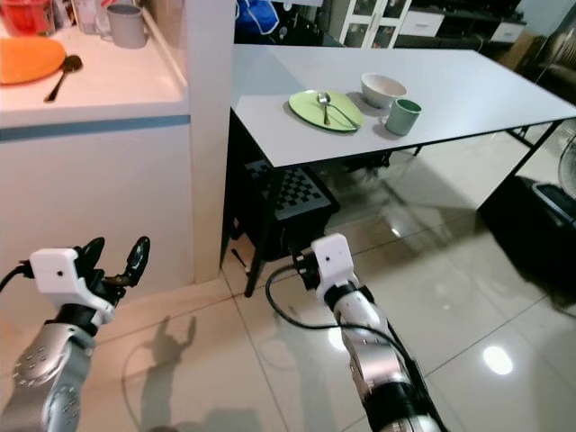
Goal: Setting the table
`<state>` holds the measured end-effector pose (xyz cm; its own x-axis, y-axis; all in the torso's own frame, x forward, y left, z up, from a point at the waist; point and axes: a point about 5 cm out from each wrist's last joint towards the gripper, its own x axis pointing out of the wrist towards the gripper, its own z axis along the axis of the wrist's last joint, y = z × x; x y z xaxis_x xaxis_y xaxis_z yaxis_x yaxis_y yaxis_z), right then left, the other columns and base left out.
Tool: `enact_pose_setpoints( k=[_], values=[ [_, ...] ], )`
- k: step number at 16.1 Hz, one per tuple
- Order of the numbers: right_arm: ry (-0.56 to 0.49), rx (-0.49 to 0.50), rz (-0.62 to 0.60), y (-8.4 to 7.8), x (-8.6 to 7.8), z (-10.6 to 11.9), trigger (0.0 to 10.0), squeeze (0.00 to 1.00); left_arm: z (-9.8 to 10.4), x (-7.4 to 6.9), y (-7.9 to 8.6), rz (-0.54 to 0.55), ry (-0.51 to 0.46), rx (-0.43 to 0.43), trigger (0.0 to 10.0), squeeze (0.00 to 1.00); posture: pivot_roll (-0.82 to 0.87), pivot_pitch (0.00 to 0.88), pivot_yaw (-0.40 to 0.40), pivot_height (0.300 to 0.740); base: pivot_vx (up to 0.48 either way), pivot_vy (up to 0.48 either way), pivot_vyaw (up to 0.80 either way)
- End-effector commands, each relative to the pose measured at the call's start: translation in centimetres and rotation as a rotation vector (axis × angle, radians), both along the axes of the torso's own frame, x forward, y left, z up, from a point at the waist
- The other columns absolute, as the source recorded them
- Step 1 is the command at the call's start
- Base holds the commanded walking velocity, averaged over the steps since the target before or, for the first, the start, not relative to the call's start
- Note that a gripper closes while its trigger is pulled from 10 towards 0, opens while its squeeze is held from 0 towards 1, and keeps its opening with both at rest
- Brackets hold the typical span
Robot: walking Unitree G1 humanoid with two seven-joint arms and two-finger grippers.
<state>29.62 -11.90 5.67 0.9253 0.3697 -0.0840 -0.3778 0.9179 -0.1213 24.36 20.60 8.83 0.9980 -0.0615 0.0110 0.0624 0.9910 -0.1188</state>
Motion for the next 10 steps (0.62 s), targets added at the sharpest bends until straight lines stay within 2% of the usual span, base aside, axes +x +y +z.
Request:
enact_pose_setpoints(
  k=[1, 3, 5, 10],
  values=[
    [-0.006, -0.007, -0.02, -0.8, 0.5, 0.2, 10.0, 0.0, -0.3, 0.3, -0.8, -0.012, 0.002, 0.003, 10.0, 0.0, 0.21, 0.0, -0.192, 0.74, 0.0, 0.0, 0.0],
    [0.004, -0.02, 0.008, -0.7, 0.9, 0.2, 10.0, 0.0, -0.7, 0.6, -1.8, -0.05, 0.014, 0.018, 10.0, 0.0, 0.2, 0.0, -0.19, 0.74, 0.0, 0.0, 0.0],
    [0.004, -0.019, -0.008, -0.8, 0.7, -0.1, 10.0, 0.0, -0.8, 0.7, -2.2, -0.087, 0.023, 0.041, 10.0, 0.0, 0.2, 0.0, -0.163, 0.74, 0.0, 0.0, 0.0],
    [0.017, 0.03, -0.058, 0.7, 0.2, -1.2, 10.0, 0.0, -0.4, 0.7, -0.8, -0.135, 0.045, 0.107, 10.0, 0.0, 0.23, 0.0, -0.023, 0.74, 0.0, 0.0, 0.0]
  ],
)
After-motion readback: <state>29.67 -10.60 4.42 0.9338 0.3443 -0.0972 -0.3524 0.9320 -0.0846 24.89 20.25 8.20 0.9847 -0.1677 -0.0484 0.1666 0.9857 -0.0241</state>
